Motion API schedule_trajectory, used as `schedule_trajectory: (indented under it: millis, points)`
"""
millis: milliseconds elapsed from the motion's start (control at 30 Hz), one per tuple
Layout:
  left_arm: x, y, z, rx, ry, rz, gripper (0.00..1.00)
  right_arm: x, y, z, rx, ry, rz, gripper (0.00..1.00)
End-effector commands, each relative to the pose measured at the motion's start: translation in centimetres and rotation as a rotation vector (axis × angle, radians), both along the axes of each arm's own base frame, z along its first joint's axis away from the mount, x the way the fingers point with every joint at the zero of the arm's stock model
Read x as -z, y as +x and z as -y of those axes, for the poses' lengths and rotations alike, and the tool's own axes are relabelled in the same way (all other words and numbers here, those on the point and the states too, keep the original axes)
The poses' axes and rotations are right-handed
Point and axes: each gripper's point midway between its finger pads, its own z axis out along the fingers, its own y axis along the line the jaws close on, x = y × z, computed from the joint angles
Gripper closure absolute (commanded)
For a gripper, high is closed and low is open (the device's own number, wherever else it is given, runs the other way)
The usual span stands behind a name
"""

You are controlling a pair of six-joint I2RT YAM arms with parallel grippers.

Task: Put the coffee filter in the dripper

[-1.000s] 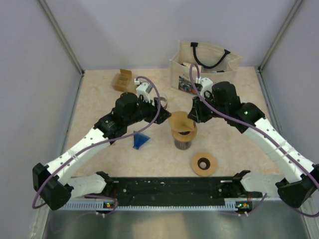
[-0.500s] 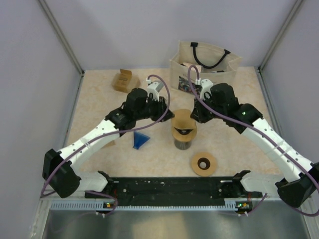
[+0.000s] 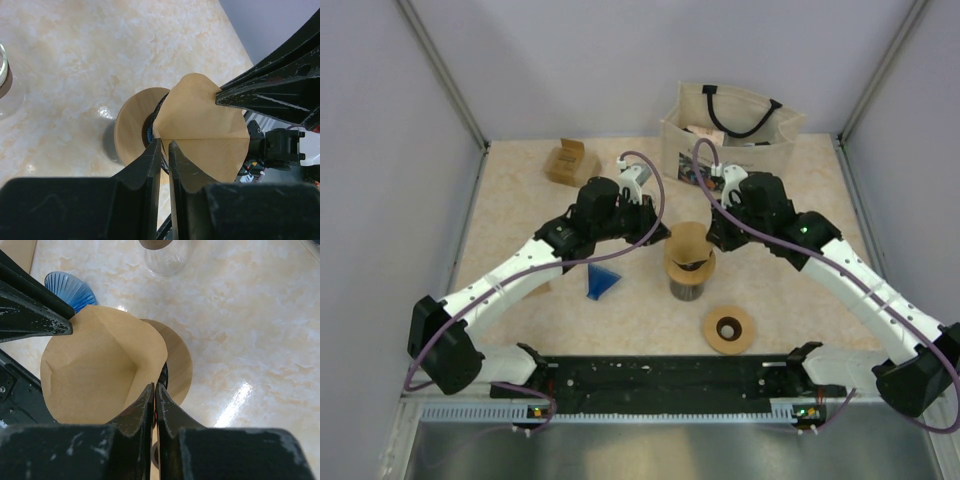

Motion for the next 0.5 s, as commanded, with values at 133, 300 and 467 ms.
schedule_trajectory:
  millis: [133, 300, 467]
  points:
    - [-1.43, 0.59, 0.26, 0.002, -0.001, 0.057, 0.83, -0.70, 0.76, -0.04, 0.001, 0.017, 0.041, 0.94]
    - [-1.69, 0.47, 0.21, 0.007, 0.011, 0.074, 0.83, -0.85, 0.73, -0.11, -0.004, 0.021, 0.044, 0.93]
    - [-1.02, 0.29, 0.57, 0.021, 0.040, 0.071, 0.83, -0.37, 0.71, -0.13, -0.010, 0.013, 0.038, 0.94]
